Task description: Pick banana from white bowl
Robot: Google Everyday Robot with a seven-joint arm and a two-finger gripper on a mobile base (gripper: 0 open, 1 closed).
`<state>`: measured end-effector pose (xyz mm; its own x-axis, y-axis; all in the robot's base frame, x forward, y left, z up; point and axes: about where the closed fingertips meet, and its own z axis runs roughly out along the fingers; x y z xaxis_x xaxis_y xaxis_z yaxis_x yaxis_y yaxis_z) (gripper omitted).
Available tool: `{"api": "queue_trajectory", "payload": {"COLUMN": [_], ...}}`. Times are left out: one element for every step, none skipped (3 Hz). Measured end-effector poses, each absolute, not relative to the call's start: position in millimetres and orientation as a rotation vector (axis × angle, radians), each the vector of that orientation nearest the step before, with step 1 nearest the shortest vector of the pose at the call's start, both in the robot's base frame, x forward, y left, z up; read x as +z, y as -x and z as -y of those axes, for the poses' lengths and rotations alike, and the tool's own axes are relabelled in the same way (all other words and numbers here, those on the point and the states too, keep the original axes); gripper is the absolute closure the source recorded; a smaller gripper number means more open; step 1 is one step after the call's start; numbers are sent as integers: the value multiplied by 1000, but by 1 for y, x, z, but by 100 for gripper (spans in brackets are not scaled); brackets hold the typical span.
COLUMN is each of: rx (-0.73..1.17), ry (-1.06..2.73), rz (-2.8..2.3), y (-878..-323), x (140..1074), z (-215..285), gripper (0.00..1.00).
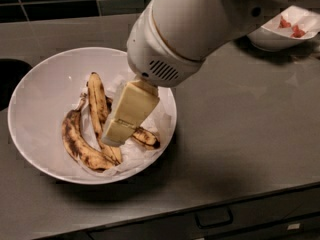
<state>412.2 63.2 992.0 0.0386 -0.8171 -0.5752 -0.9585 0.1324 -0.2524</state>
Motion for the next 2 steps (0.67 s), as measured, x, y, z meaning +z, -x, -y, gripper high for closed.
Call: {"api": "queue_trajectory", "payload": {"rx": [433,441], "ry": [1566,1540], "rz": [-1787,-1761], "y": [-418,-416], "x": [994,1007], "z": [-84,-91], "gripper": [0,0]}}
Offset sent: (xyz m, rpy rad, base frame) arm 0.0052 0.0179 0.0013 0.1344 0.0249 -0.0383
